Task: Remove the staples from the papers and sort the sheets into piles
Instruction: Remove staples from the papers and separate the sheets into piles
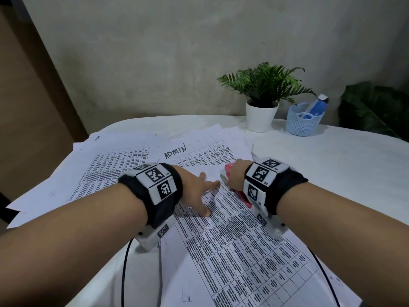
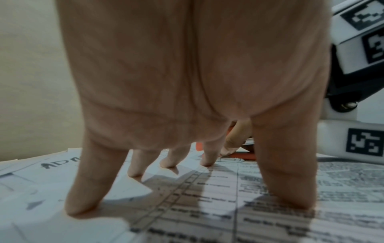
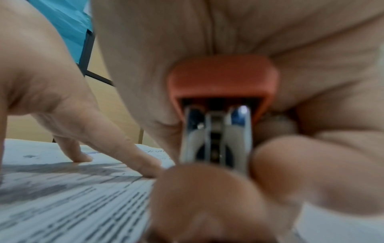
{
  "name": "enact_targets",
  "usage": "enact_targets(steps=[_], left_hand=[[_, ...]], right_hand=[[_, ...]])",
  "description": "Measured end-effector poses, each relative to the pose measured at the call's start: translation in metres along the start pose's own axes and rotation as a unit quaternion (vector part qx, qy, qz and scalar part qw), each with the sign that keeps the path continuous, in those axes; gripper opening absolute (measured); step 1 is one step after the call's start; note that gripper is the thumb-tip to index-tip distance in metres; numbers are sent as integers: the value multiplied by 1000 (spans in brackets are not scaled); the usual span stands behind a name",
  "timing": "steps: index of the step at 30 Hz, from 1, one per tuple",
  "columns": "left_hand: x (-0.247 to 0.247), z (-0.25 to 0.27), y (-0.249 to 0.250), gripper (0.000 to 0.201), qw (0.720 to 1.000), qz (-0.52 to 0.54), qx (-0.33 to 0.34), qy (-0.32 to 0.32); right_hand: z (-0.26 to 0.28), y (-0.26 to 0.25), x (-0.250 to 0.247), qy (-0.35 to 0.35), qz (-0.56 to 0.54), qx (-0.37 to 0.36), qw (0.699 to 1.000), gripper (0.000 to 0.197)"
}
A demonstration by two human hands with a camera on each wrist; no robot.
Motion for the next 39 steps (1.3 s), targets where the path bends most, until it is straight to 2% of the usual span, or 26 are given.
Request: enact_targets(steps=[5, 8, 11, 16, 21, 24, 26, 29, 32, 36, 39], left_hand=[[-1, 0, -1, 88, 1000, -7, -5, 1], [0, -1, -1, 87, 1000, -8, -5, -2], [0, -2, -1, 88, 1000, -8, -5, -5], [1, -3, -1, 89, 1000, -17, -6, -7], [-1, -2, -1, 89, 1000, -18, -8, 0], [-1, -2, -1, 89, 1000, -12, -5, -2], [-1, -3, -1, 89, 1000, -15, -5, -4], [-1, -2, 0, 89, 1000, -18, -4, -4], [-2, -3, 0, 88, 1000, -23, -3, -2], [-1, -3, 1, 88, 1000, -27, -5, -8], [-1, -2, 0, 89, 1000, -29, -7, -4]], right_hand=[[9, 11, -8, 40, -63, -10, 997, 33], [12, 14, -9, 31, -93, -22, 995, 24], [6, 8, -8, 10, -55, -36, 998, 33], [-15, 5, -1, 2, 2, -25, 1000, 36], [-9, -9, -18, 46, 22, -56, 997, 39], [-14, -6, -15, 49, 15, -47, 998, 40], [-15, 1, -13, 41, -33, -31, 998, 39], [-11, 7, -16, 33, -66, -25, 997, 24], [-18, 8, -14, 26, -40, -23, 999, 34], [-25, -1, -15, 31, -27, -43, 998, 33], [-29, -6, -21, 17, -65, -61, 996, 39]])
Point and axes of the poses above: each hand's wrist, its own z-axis away from the middle knuckle, its own x-axis out of the palm, y = z × x, the point moved 10 cm from there along -z, towards the middle knuckle, and after that the axes turned 7 degrees about -y, right-handed, at the moved point
